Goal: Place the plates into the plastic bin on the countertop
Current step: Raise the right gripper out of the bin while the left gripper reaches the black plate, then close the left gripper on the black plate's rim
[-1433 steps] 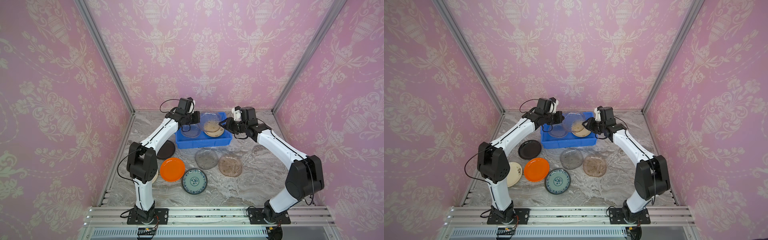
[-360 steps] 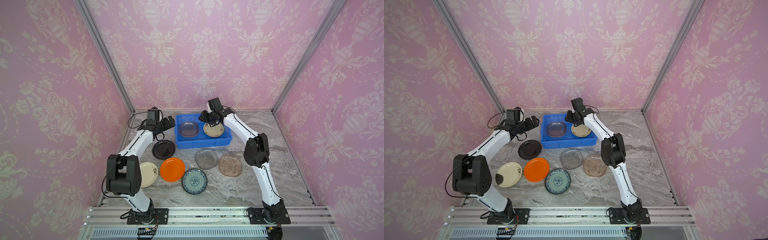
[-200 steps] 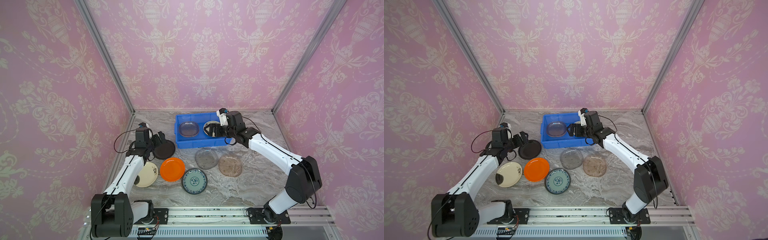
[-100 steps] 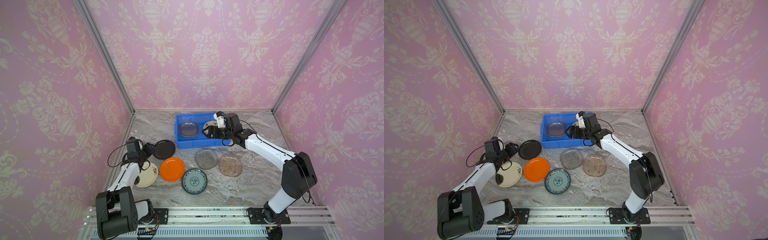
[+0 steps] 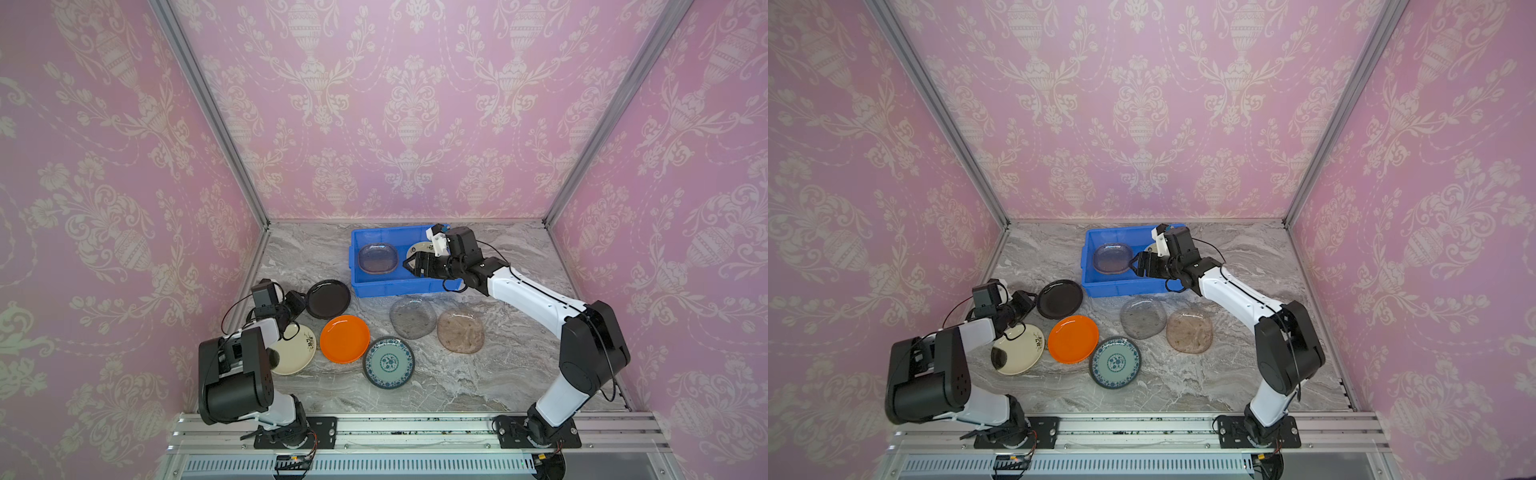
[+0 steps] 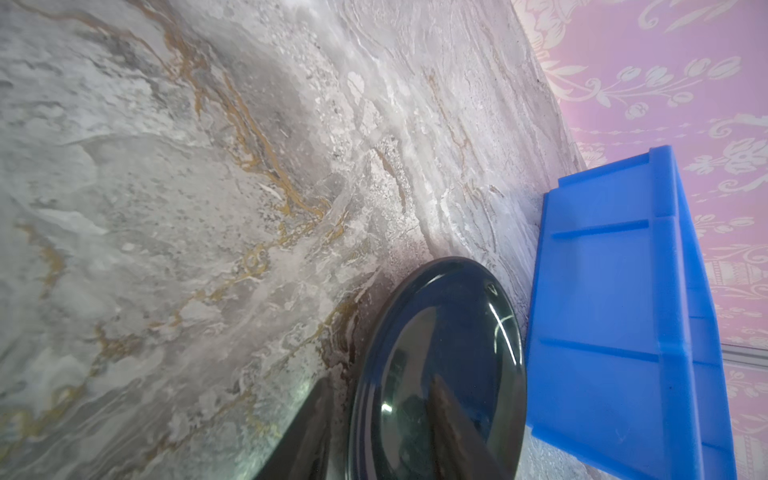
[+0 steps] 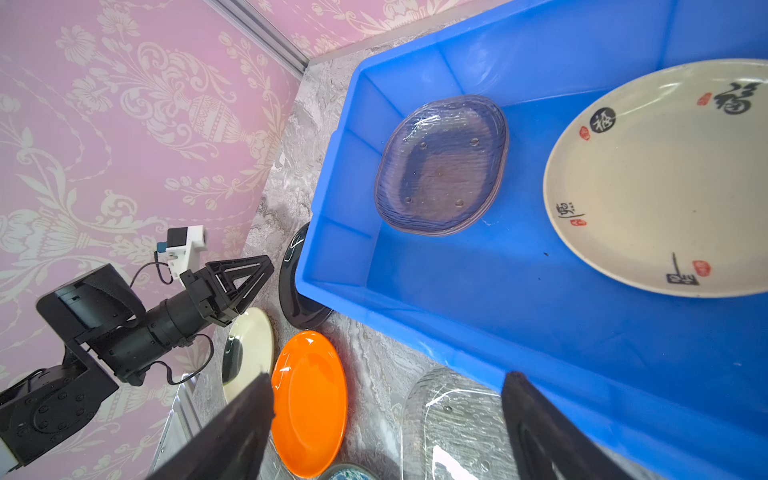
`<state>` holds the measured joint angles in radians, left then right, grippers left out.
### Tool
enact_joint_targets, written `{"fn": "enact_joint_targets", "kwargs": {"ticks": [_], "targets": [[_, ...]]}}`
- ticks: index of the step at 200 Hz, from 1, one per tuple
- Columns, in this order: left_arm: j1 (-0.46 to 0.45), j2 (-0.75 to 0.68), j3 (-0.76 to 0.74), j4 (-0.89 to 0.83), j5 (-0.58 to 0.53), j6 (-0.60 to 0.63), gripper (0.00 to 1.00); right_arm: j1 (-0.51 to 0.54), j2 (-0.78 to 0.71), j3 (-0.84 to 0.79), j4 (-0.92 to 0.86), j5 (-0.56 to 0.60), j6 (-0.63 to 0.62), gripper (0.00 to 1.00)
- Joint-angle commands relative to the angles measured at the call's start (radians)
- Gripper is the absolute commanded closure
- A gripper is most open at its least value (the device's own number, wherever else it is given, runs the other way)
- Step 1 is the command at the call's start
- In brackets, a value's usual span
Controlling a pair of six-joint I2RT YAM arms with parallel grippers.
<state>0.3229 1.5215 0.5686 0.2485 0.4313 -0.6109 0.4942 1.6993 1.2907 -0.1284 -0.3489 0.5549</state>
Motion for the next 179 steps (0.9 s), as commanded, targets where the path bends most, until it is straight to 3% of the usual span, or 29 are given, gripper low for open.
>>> {"fn": "enact_joint_targets", "kwargs": {"ticks": [1,61,179], "targets": [[0.012,0.04,0.038,0.036,0.065,0.05,0.61,0.002,0.01,0.039,-0.011,-0.011,0.017,0.13],[0.019,0.133,0.089,0.026,0.158,0.08,0.7,0.002,0.038,0.057,-0.02,-0.006,0.019,0.12],[0.02,0.227,0.143,-0.002,0.225,0.07,0.79,0.001,0.081,0.091,-0.041,-0.005,0.01,0.12]]}}
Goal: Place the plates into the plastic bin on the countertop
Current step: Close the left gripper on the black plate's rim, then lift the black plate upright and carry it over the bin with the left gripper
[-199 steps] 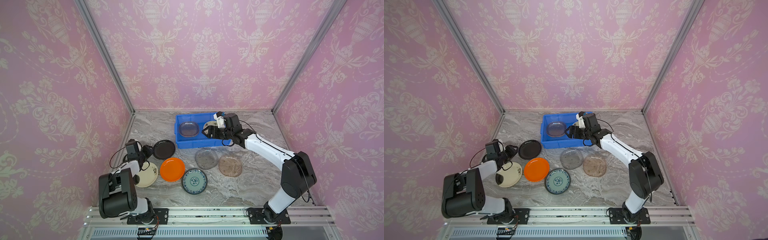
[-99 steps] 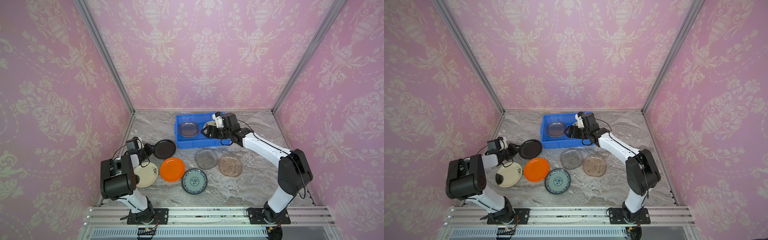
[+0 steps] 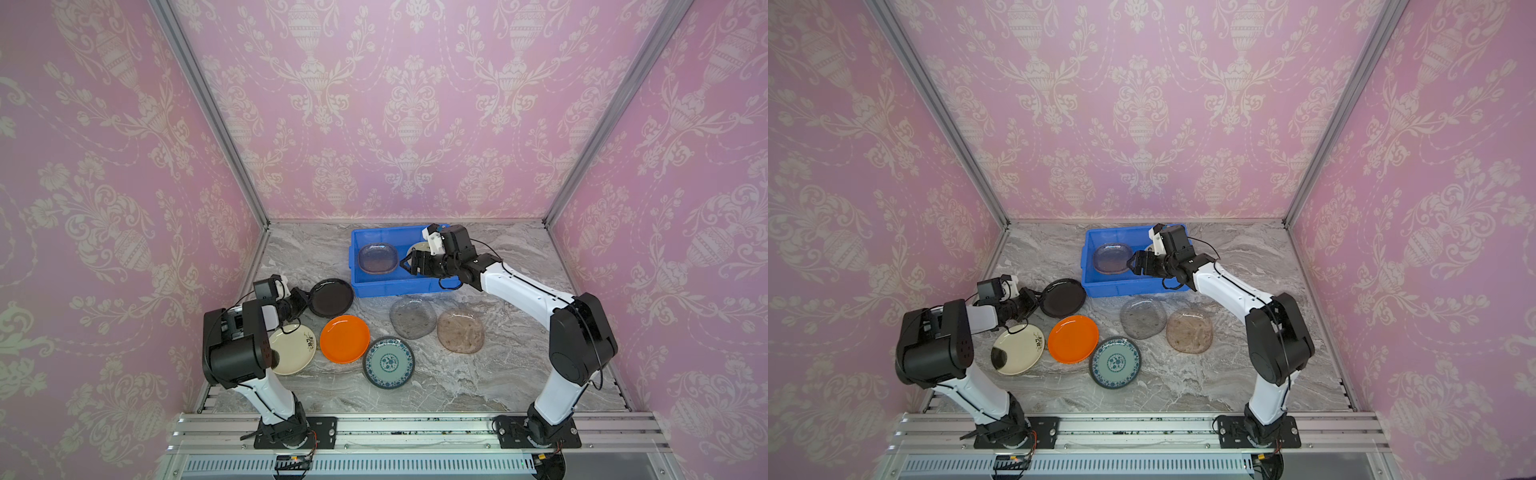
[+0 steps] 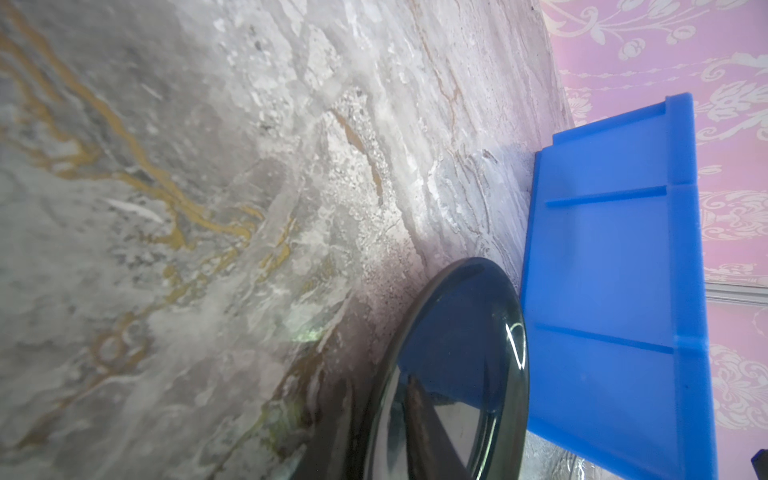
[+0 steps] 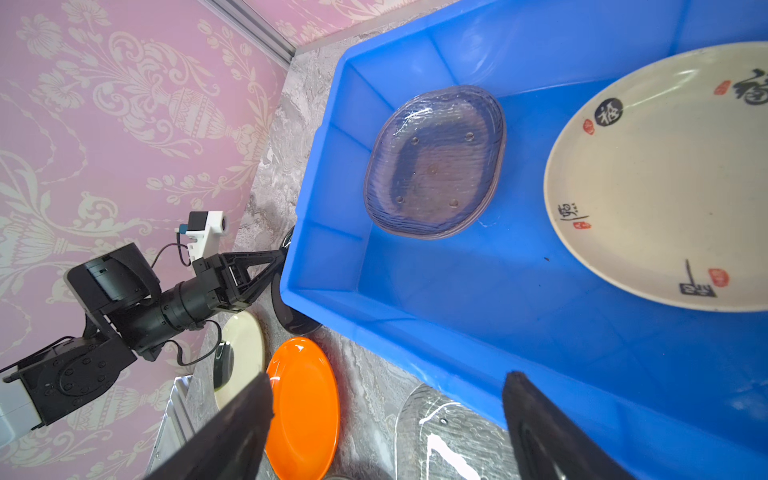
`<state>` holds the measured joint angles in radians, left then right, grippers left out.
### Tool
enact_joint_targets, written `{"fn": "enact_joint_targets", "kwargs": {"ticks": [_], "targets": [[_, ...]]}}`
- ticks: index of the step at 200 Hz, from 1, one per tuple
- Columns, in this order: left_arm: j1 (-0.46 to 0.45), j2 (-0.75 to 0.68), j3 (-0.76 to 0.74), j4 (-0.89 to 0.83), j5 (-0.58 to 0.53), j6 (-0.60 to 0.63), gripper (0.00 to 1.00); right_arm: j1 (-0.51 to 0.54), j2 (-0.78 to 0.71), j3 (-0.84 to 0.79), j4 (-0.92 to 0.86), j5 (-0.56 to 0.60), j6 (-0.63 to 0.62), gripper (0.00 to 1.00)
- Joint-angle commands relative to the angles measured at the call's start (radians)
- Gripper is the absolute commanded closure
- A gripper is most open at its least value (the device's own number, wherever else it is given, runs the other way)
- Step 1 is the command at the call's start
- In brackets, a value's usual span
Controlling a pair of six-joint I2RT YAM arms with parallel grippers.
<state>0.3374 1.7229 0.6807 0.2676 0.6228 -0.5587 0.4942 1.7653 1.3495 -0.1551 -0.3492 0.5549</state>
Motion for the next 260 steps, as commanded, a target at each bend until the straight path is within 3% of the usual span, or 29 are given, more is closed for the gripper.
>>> {"fn": "enact_joint_targets", "kwargs": {"ticks": [1,76,111,136,180,194,207,231,246,260], "targets": [[0.006,0.026,0.031,-0.022,0.035,0.017,0.79,0.001,0.015,0.033,-0.014,-0.005,0.01,0.12],[0.004,0.011,0.026,-0.025,0.031,0.025,0.92,0.001,0.043,0.062,-0.028,-0.004,0.008,0.11],[0.005,-0.078,0.027,-0.084,-0.018,0.038,1.0,0.0,0.046,0.085,-0.035,0.005,0.009,0.11],[0.003,-0.205,0.043,-0.217,-0.139,0.075,1.0,-0.002,0.056,0.114,-0.04,0.008,0.011,0.11],[-0.006,-0.47,0.204,-0.508,-0.43,0.135,1.0,-0.002,0.066,0.179,-0.038,-0.009,0.019,0.11],[-0.01,-0.532,0.251,-0.568,-0.473,0.146,1.0,0.0,0.06,0.186,-0.024,-0.02,0.024,0.12],[-0.012,-0.573,0.28,-0.569,-0.431,0.128,1.0,0.0,0.056,0.187,0.001,-0.047,0.037,0.15],[-0.026,-0.557,0.325,-0.514,-0.226,0.022,1.0,0.0,0.053,0.165,0.115,-0.156,0.111,0.24],[-0.08,-0.52,0.35,-0.481,-0.152,-0.02,1.0,0.0,0.058,0.147,0.204,-0.239,0.173,0.27],[-0.153,-0.482,0.37,-0.469,-0.147,-0.026,1.0,0.0,0.06,0.121,0.309,-0.302,0.239,0.32]]}}
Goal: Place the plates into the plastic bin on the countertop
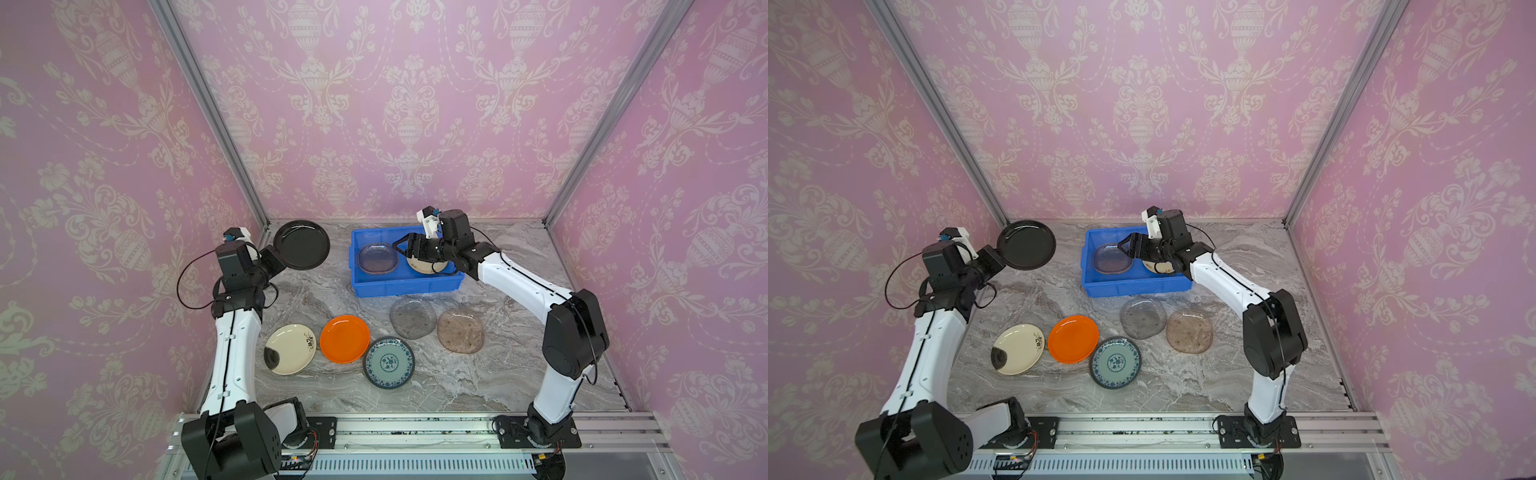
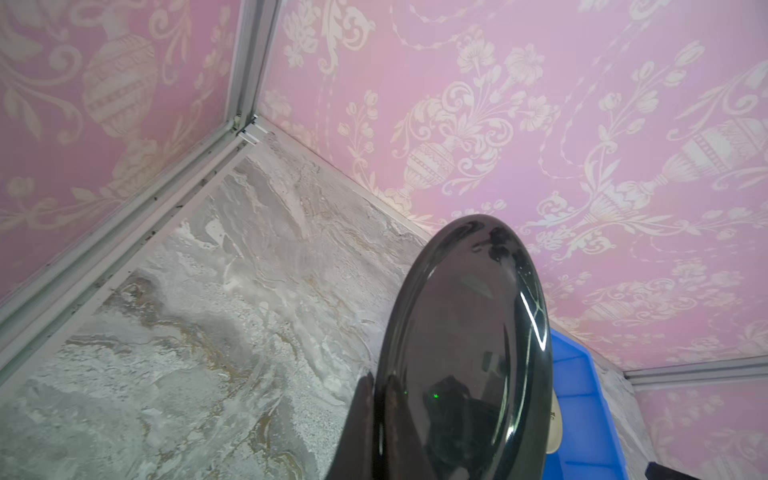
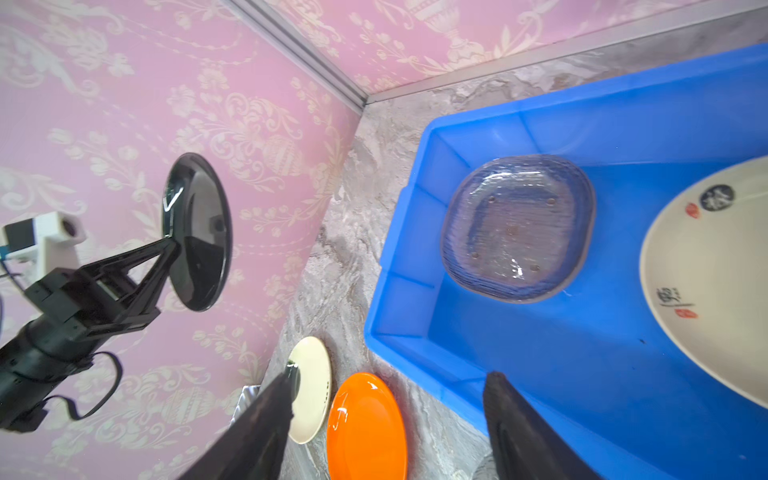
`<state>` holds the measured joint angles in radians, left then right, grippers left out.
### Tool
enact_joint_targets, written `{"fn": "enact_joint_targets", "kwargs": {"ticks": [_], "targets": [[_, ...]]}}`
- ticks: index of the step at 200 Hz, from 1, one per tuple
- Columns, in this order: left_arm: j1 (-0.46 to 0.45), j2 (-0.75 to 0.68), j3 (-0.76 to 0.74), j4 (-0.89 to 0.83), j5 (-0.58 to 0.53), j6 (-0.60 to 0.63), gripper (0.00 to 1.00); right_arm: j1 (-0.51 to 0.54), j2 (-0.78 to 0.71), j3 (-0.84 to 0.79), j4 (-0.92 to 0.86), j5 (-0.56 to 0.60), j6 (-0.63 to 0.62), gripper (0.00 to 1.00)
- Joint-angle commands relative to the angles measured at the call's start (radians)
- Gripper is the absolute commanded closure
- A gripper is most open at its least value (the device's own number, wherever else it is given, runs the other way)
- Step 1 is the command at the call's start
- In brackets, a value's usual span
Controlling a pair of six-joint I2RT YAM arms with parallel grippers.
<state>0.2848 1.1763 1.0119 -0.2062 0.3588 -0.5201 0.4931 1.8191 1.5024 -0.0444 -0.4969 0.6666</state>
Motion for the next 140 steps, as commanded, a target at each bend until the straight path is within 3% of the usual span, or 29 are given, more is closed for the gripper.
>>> {"fn": "enact_joint_targets", "kwargs": {"ticks": [1,15,47,122,140], "targets": [[-0.105,0.067,0.04,0.006,0.117,-0.065,1.0,0.0,0.006,-0.04,0.214,-0.161,0.135,0.31],[-0.17,0.099,0.046,0.039,0.115,-0.075,1.0,0.0,0.001,-0.056,0.257,-0.182,0.16,0.32],[-0.273,0.181,0.05,0.139,0.134,-0.128,1.0,-0.001,-0.013,-0.06,0.16,-0.143,0.102,0.34],[-0.401,0.314,0.104,0.245,0.189,-0.178,1.0,-0.003,-0.009,-0.073,0.067,-0.08,0.048,0.45],[-0.411,0.324,0.108,0.245,0.193,-0.177,1.0,-0.011,-0.004,-0.074,0.067,-0.067,0.063,0.79]]}}
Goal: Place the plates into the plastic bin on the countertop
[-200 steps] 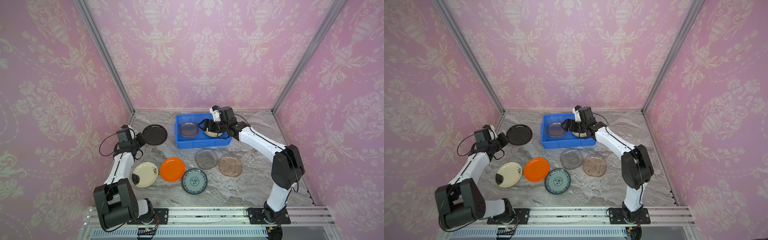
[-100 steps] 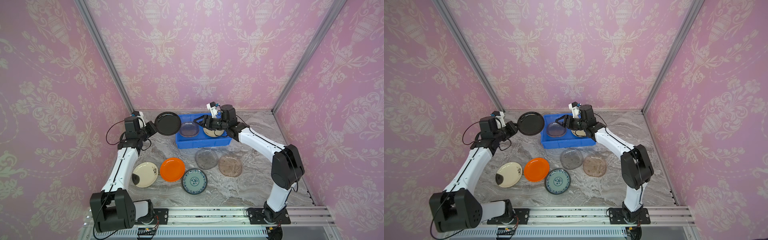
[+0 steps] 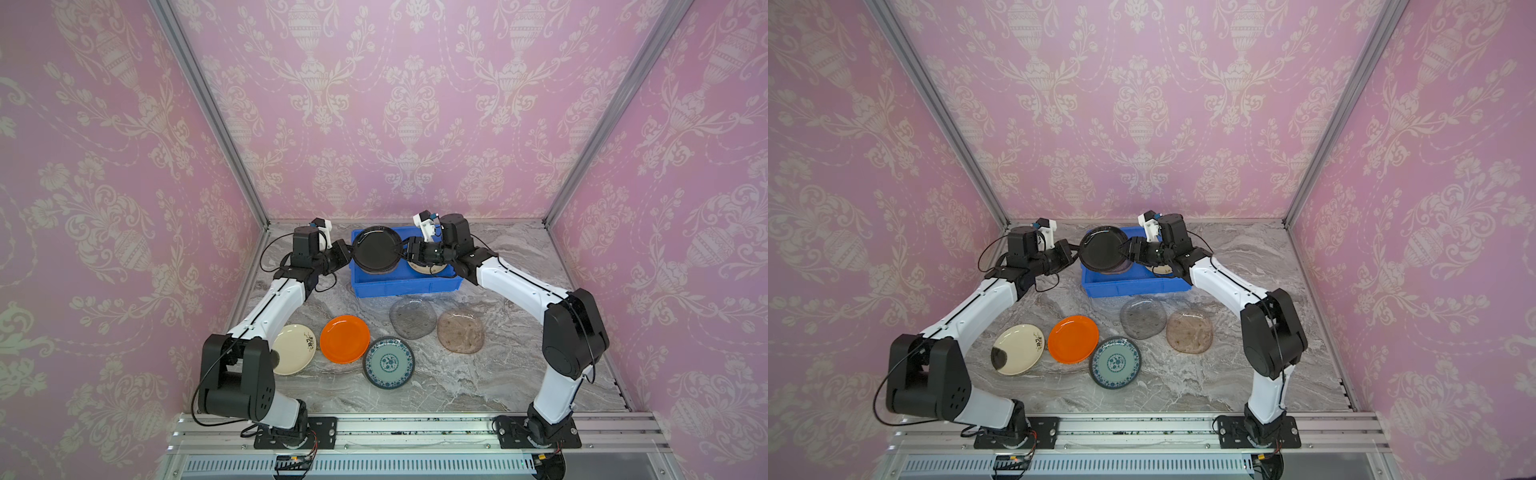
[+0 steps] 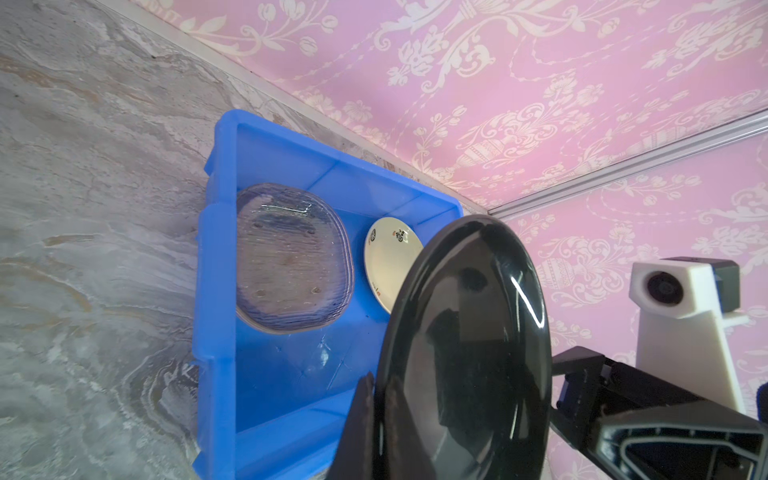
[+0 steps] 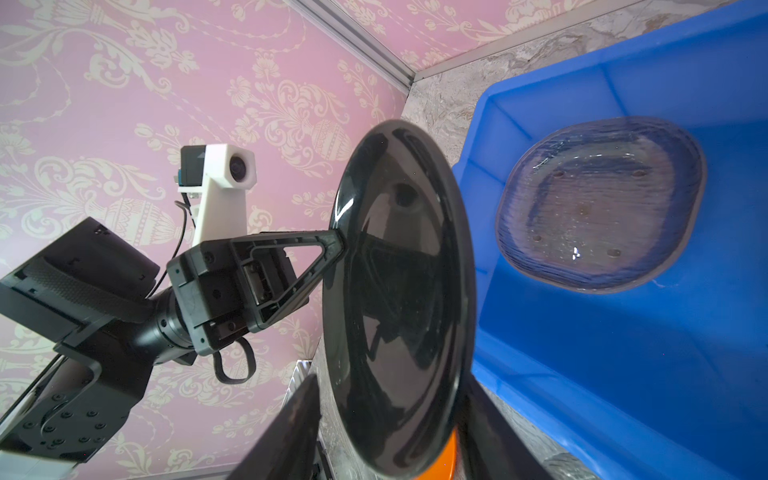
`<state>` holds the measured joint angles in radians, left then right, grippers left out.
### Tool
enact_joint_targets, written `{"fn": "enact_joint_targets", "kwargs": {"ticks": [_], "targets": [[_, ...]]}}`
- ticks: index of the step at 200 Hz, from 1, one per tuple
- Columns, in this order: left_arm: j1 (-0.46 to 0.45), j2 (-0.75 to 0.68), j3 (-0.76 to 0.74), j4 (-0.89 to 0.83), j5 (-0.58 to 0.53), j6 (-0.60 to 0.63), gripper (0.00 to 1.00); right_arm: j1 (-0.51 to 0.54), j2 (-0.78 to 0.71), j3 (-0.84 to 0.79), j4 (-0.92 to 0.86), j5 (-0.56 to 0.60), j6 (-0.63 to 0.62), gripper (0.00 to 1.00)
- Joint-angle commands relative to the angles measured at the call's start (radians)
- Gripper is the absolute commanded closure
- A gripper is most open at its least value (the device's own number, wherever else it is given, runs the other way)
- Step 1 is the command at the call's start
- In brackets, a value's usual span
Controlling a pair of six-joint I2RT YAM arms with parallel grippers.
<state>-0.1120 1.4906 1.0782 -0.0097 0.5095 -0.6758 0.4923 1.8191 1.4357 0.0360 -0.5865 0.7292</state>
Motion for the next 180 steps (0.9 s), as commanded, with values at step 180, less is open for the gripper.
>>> {"fn": "enact_joint_targets", "kwargs": {"ticks": [180], "targets": [[-0.039,0.132,0.073,0.065,0.084,-0.034,0.94,-0.022,0.038,-0.027,0.109,-0.038,0.101,1.0]]}}
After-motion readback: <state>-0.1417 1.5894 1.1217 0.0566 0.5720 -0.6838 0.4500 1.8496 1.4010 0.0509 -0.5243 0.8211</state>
